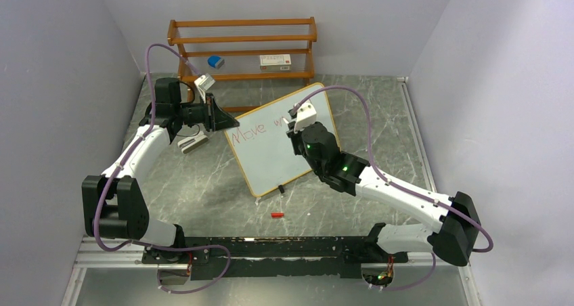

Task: Write a sentence on the whiteboard

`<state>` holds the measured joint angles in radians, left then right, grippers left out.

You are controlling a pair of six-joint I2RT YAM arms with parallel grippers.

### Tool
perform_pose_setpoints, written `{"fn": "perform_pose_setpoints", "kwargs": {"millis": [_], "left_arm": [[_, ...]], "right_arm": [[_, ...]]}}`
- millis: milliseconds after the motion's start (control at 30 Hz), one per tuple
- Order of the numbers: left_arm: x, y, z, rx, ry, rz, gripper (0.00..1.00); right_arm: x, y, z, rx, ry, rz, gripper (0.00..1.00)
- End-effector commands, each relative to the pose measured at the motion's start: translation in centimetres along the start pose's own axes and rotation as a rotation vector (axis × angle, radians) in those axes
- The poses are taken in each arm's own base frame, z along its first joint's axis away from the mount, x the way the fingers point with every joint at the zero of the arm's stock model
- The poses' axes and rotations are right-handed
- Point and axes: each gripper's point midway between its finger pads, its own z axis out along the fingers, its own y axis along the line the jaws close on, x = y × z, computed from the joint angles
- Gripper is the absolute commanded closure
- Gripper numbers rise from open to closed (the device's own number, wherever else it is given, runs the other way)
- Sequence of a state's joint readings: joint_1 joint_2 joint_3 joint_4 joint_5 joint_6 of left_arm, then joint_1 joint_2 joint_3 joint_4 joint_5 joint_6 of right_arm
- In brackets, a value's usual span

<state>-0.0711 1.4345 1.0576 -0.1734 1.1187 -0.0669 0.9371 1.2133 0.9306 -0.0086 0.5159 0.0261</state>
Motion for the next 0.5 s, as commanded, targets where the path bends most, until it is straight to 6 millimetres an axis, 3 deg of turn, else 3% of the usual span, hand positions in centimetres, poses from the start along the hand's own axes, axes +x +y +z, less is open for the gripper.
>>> {"fn": "perform_pose_setpoints", "kwargs": {"millis": [0,467], "left_arm": [[0.0,1.3,-0.2,-0.045,0.006,0.027,0.95],[0.0,1.3,-0.2,-0.046,0.006,0.027,0.95]], "right_arm": [[0.2,-0.5,-0.3,0.013,0.02,0.014,1.0],[1.7,-0.5,-0.9,0.004,0.066,0.017,1.0]]}}
